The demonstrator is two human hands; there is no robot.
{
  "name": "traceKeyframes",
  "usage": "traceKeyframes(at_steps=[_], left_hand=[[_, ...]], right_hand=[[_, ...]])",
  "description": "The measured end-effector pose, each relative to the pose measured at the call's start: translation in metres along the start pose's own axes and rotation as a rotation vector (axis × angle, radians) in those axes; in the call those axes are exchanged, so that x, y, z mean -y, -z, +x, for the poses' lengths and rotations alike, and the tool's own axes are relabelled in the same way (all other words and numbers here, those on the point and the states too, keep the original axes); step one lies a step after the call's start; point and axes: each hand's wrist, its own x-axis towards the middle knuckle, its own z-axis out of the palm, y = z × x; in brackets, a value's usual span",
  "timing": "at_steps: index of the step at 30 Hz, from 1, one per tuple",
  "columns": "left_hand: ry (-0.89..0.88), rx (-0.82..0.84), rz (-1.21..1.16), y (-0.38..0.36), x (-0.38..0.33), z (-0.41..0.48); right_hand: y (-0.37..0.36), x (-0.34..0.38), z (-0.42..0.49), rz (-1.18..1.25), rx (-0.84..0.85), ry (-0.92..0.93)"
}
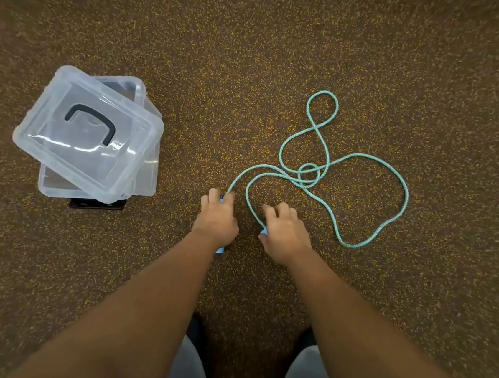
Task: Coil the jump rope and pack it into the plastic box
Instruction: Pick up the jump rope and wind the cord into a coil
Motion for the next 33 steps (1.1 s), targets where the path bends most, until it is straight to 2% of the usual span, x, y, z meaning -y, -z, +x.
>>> traceKeyframes(at_steps=[5, 9, 17, 23, 29, 33], left_hand=[[0.052, -0.014, 0.061, -0.002, 0.002, 0.004], [0.120, 0.010, 0.003, -0.006, 0.004, 0.010], [0.176, 0.096, -0.068, -0.007, 0.001, 0.022], [0.215, 0.093, -0.137, 0.002, 0.005, 0.031], [0.184, 0.020, -0.423, 0.019, -0.005, 0.034], [0.124, 0.038, -0.623, 0.023, -0.020, 0.032]], right_hand=[[-0.011, -0.004, 0.003, -0.054, 0.036, -0.007], [-0.016, -0.008, 0.005, -0.066, 0.071, -0.009], [-0.015, -0.010, 0.012, 0.021, 0.174, -0.060], [-0.008, -0.009, 0.014, 0.076, 0.207, -0.102], [0.005, -0.008, 0.019, 0.036, 0.231, -0.105], [0.011, -0.013, 0.016, 0.007, 0.248, -0.106]])
